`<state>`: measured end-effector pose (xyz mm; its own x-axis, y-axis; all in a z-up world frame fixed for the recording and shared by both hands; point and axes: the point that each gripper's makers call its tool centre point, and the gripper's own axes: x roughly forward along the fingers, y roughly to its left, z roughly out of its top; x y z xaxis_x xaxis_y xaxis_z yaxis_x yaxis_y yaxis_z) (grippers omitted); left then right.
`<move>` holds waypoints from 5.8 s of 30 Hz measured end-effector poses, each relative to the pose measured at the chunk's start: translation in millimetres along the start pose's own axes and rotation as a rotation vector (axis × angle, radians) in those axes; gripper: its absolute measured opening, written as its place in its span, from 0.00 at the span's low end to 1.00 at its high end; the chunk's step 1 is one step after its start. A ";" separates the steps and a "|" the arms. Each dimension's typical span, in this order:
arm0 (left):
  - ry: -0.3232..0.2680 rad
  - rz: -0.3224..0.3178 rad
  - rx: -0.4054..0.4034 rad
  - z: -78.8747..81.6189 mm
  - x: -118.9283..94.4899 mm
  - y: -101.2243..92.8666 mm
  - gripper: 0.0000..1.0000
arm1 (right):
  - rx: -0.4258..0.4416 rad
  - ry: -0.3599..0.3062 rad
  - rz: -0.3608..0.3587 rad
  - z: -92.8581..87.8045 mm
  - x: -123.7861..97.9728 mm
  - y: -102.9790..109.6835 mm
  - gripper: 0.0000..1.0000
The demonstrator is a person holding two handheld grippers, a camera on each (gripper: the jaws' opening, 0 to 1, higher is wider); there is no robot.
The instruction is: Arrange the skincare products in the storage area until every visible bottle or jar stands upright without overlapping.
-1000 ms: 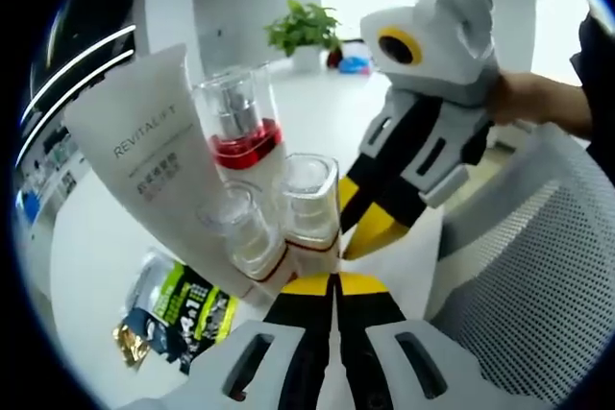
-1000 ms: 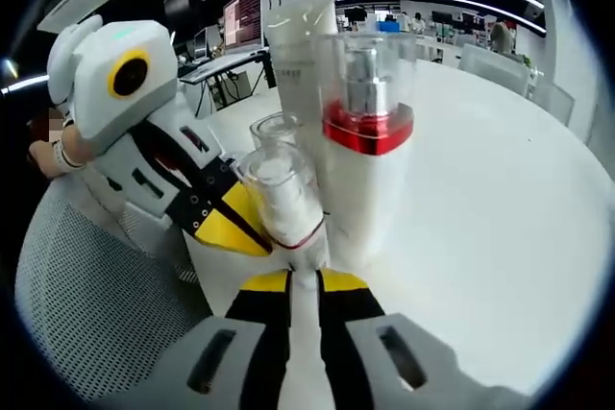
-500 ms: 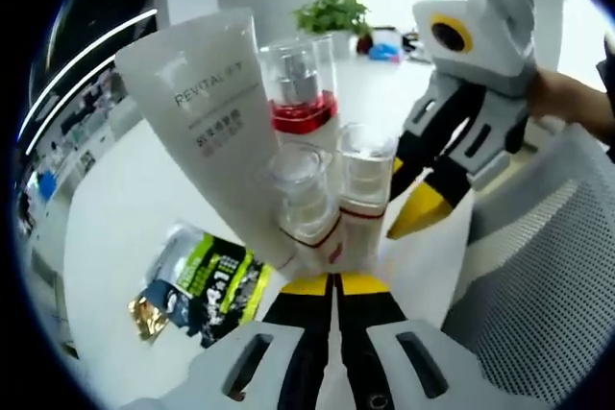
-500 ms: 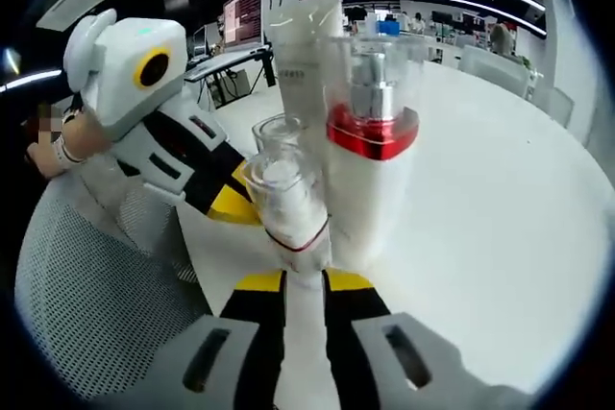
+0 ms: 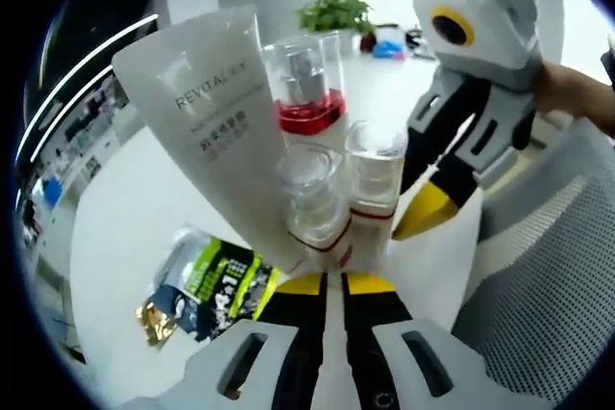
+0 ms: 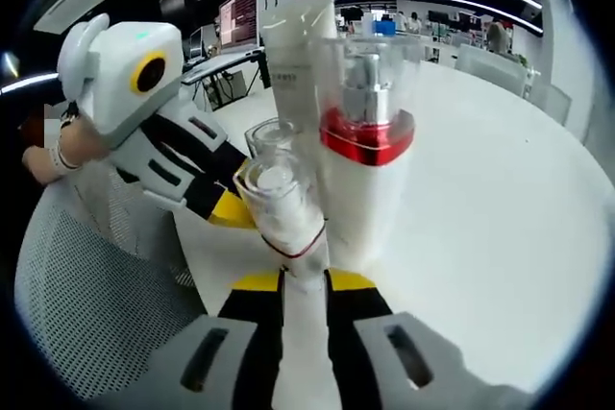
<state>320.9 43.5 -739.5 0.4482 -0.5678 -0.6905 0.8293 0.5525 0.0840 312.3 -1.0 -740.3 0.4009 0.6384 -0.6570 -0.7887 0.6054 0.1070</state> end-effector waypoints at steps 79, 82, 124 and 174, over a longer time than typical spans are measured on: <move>-0.052 -0.011 -0.115 3.5 -11.2 5.1 0.18 | -0.021 -0.017 -0.086 7.0 -18.0 -7.3 0.59; -0.056 -0.005 -0.120 3.5 -14.0 6.3 0.21 | -0.020 -0.029 -0.092 10.8 -21.9 -6.5 0.64; -0.090 0.114 -0.172 7.2 -95.3 18.0 0.84 | -0.108 -0.140 -0.106 58.8 -72.1 15.2 0.99; -0.017 -0.124 -0.128 -72.5 -115.7 75.4 0.97 | -0.017 -0.142 -0.356 96.5 -74.8 30.9 0.89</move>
<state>307.4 195.1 -705.4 0.3515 -0.6464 -0.6773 0.8297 0.5502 -0.0945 302.9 15.8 -615.8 0.7109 0.4495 -0.5409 -0.5954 0.7940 -0.1227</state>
